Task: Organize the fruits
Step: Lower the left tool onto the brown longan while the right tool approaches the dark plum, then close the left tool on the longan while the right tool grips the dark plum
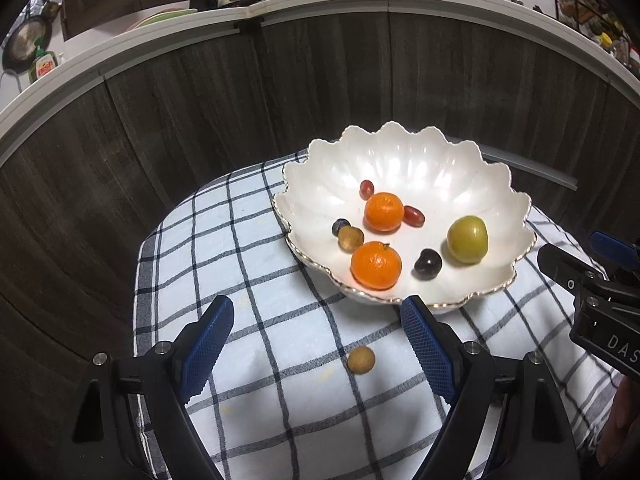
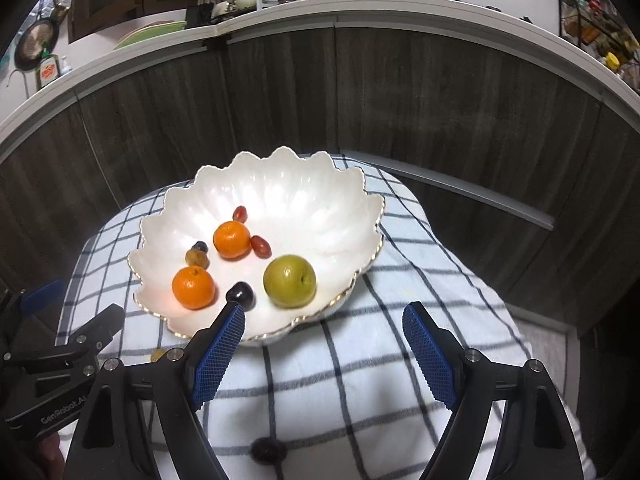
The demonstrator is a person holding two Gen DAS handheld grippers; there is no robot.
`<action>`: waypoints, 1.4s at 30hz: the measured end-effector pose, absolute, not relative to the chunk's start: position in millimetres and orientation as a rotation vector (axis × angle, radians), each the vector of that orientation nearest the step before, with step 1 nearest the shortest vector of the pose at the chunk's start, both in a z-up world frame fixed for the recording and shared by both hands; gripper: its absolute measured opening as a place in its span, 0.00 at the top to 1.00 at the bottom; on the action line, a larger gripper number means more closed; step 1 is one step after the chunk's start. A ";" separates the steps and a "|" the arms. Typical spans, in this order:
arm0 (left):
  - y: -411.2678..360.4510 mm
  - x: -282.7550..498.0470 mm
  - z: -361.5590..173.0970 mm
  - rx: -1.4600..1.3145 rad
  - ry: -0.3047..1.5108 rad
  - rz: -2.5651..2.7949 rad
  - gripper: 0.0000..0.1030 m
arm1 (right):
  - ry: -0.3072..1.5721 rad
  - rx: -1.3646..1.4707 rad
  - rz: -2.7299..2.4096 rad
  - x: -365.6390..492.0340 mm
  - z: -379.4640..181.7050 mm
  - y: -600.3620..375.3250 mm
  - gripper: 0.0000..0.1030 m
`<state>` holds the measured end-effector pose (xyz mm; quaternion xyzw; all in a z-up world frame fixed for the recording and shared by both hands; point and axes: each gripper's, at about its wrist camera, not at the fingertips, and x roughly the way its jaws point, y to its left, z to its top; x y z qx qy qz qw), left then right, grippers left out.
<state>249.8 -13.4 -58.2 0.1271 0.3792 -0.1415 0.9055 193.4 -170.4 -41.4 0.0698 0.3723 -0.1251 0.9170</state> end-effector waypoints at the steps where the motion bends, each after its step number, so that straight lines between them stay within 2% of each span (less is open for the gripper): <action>1: -12.1 249.3 -59.4 0.268 0.782 -0.298 0.17 | 0.762 0.144 -0.267 190.5 -41.8 -167.8 0.20; 12: 3.2 242.1 -79.5 0.277 0.782 -0.366 0.18 | 0.803 0.152 -0.309 172.6 -58.3 -142.5 0.20; 29: -12.9 232.7 -124.1 0.357 0.803 -0.501 0.31 | 0.859 0.144 -0.252 149.9 -97.6 -129.6 0.21; 35: -15.2 234.8 -132.6 0.386 0.810 -0.526 0.37 | 0.895 0.136 -0.221 149.9 -108.4 -120.7 0.34; 37: -13.7 236.4 -135.2 0.385 0.810 -0.525 0.39 | 0.902 0.128 -0.216 149.9 -111.4 -118.9 0.35; 42: -10.6 241.1 -139.8 0.375 0.813 -0.523 0.39 | 0.932 0.130 -0.205 149.7 -120.8 -117.3 0.44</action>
